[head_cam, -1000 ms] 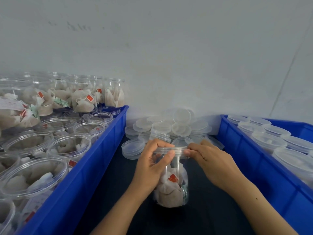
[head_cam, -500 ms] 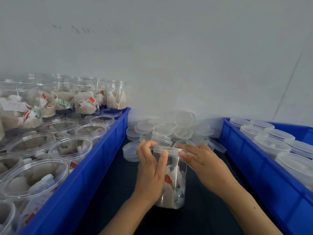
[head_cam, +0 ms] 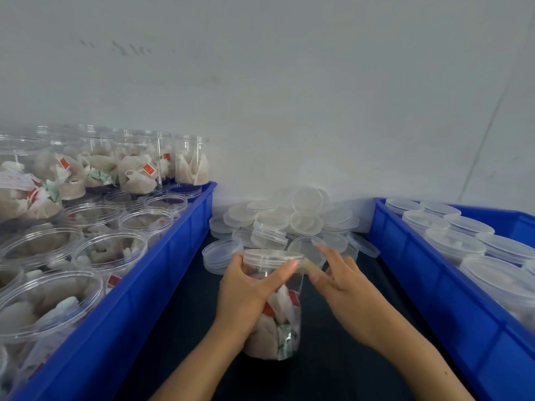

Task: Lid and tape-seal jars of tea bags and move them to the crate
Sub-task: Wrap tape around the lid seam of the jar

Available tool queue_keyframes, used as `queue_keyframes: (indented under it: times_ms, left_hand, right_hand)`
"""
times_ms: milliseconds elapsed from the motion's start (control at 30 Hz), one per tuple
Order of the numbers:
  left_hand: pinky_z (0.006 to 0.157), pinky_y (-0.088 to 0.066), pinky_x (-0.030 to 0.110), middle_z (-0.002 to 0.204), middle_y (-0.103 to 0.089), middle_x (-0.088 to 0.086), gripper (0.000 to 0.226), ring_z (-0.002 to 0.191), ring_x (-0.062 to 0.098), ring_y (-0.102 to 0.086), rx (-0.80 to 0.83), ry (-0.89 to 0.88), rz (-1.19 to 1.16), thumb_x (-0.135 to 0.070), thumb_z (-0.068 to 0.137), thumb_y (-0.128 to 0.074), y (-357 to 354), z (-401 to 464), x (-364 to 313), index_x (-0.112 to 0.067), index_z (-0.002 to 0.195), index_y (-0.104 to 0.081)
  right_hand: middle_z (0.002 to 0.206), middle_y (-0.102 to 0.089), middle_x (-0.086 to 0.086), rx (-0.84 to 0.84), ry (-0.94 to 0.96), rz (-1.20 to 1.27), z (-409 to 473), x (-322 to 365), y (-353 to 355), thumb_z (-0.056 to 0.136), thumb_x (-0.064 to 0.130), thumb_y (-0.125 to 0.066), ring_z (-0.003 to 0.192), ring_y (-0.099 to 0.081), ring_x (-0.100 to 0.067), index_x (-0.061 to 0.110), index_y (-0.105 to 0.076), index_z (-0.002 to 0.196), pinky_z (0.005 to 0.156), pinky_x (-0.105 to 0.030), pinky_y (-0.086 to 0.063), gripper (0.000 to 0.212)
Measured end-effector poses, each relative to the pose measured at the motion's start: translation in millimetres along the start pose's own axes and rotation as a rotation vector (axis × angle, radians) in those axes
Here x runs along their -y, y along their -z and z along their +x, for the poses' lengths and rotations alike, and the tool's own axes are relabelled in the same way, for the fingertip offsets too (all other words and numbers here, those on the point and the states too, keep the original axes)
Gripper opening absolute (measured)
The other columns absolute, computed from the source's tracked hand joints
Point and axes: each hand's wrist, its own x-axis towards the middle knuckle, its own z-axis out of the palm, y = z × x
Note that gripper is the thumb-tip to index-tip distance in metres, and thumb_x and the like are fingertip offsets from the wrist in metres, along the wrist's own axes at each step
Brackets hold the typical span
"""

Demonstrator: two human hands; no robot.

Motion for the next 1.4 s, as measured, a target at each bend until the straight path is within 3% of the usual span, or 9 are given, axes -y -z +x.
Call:
queue_keyframes:
  times_ms: [100,233,367,500,667,933,1133,1267,1400]
  left_hand:
    - [0.062,-0.049,0.008,0.092,-0.072,-0.020,0.070,0.082,-0.006,-0.067,0.031,-0.036,0.033,-0.060,0.042,-0.078,3,0,0,-0.029,0.102,-0.061]
    - [0.062,-0.048,0.006,0.092,-0.071,-0.023,0.067,0.083,-0.005,-0.067,0.076,-0.049,0.032,-0.055,0.047,-0.079,6,3,0,-0.025,0.105,-0.062]
    - [0.065,-0.048,0.006,0.096,-0.070,-0.024,0.069,0.087,-0.007,-0.066,0.113,-0.063,0.034,-0.055,0.047,-0.079,7,1,0,-0.026,0.107,-0.061]
    - [0.065,-0.050,0.008,0.097,-0.072,-0.018,0.071,0.089,-0.002,-0.068,0.160,-0.043,-0.006,-0.048,0.049,-0.082,9,3,0,-0.021,0.111,-0.062]
    - [0.070,-0.052,0.012,0.102,-0.074,-0.009,0.075,0.095,0.006,-0.069,0.213,0.001,-0.031,-0.048,0.049,-0.090,15,7,1,-0.021,0.113,-0.063]
    - [0.073,-0.053,0.016,0.105,-0.074,-0.002,0.078,0.098,0.011,-0.070,0.287,0.020,-0.079,-0.047,0.046,-0.083,17,11,3,-0.017,0.115,-0.062]
    - [0.076,-0.055,0.020,0.107,-0.074,0.002,0.074,0.101,0.016,-0.070,0.318,0.041,-0.144,-0.044,0.049,-0.083,18,12,7,-0.017,0.115,-0.063]
    - [0.076,-0.055,0.019,0.109,-0.074,0.002,0.075,0.103,0.015,-0.070,0.326,0.041,-0.173,-0.045,0.051,-0.083,17,11,8,-0.017,0.117,-0.061]
    - [0.082,-0.055,0.025,0.113,-0.072,0.003,0.079,0.107,0.018,-0.068,0.340,0.028,-0.168,-0.045,0.052,-0.084,18,12,9,-0.016,0.121,-0.059]
  right_hand:
    - [0.079,-0.070,-0.001,0.059,-0.052,0.034,-1,-2,3,0.100,0.047,-0.038,0.071,-0.065,-0.014,0.042,-0.026,0.137,0.079,-0.037,-0.054,0.039]
    - [0.055,-0.057,0.003,0.102,-0.035,0.158,1,-6,5,0.100,0.043,-0.041,0.053,-0.053,-0.002,0.049,-0.040,0.131,0.065,-0.026,-0.049,0.031]
    - [0.063,-0.066,0.005,0.146,0.009,0.187,1,-4,4,0.102,0.034,-0.041,0.052,-0.052,-0.002,0.057,-0.030,0.135,0.059,-0.025,-0.049,0.041]
    - [0.057,-0.051,0.008,0.152,0.046,0.198,4,-5,9,0.102,0.027,-0.046,0.062,-0.049,-0.007,0.060,-0.042,0.128,0.067,-0.031,-0.048,0.042]
    - [0.058,-0.035,0.002,0.241,0.072,0.426,5,-6,19,0.100,0.018,-0.049,0.050,-0.035,0.000,0.046,-0.052,0.130,0.051,-0.011,-0.033,0.040]
    - [0.064,-0.031,-0.003,0.201,0.119,0.345,10,-11,16,0.099,0.027,-0.049,0.058,-0.033,-0.006,0.052,-0.052,0.128,0.055,-0.015,-0.032,0.038]
    - [0.058,-0.039,0.013,0.160,0.142,0.341,13,-13,9,0.098,0.028,-0.051,0.060,-0.034,-0.006,0.053,-0.052,0.129,0.058,-0.017,-0.033,0.040]
    - [0.064,-0.030,0.000,0.165,0.115,0.339,13,-13,8,0.099,0.033,-0.050,0.061,-0.030,-0.012,0.062,-0.046,0.129,0.056,-0.021,-0.031,0.042]
    - [0.071,-0.035,-0.007,0.186,0.097,0.365,12,-14,8,0.098,0.036,-0.051,0.063,-0.032,-0.013,0.064,-0.042,0.130,0.058,-0.019,-0.032,0.044]
